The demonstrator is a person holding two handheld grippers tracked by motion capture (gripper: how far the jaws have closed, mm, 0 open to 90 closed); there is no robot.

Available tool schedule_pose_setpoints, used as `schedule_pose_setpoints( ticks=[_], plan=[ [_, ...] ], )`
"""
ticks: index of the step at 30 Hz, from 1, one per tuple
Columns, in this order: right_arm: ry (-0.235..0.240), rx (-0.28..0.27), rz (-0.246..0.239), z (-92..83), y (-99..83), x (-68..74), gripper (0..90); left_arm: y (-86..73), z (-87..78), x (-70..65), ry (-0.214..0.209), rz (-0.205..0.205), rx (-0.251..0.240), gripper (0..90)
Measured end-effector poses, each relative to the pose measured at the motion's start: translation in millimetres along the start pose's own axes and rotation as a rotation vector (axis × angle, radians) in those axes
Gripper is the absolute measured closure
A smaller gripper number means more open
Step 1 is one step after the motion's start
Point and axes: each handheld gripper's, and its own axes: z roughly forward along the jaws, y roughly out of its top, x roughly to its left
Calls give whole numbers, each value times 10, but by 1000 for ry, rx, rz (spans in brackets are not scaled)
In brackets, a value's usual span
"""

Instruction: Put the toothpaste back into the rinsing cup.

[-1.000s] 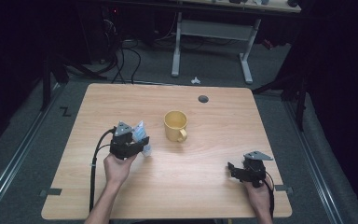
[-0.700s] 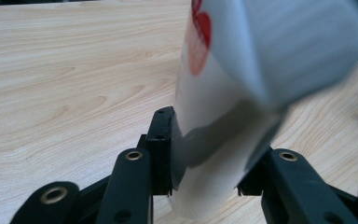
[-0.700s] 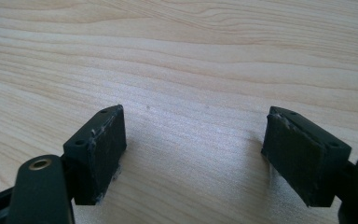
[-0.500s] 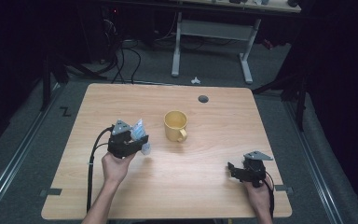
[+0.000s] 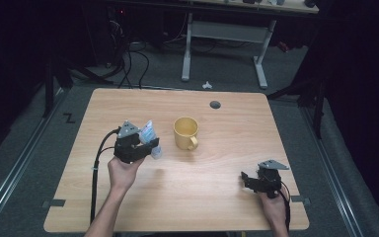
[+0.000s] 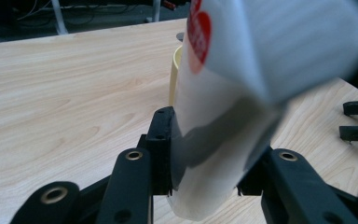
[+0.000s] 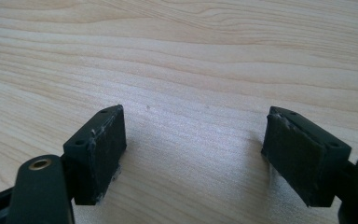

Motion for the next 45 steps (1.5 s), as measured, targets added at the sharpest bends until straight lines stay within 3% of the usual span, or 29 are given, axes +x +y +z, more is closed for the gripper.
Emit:
schedule_pose_setpoints(
  ticks=[27,45],
  plan=[
    [1,-1,-2,0,-1,-1,212,363,83,-161,-36,66,-7,650],
    [3,0,-2,-2,-2,-2,212,603,254,-236,-52,80,-9,650]
  ],
)
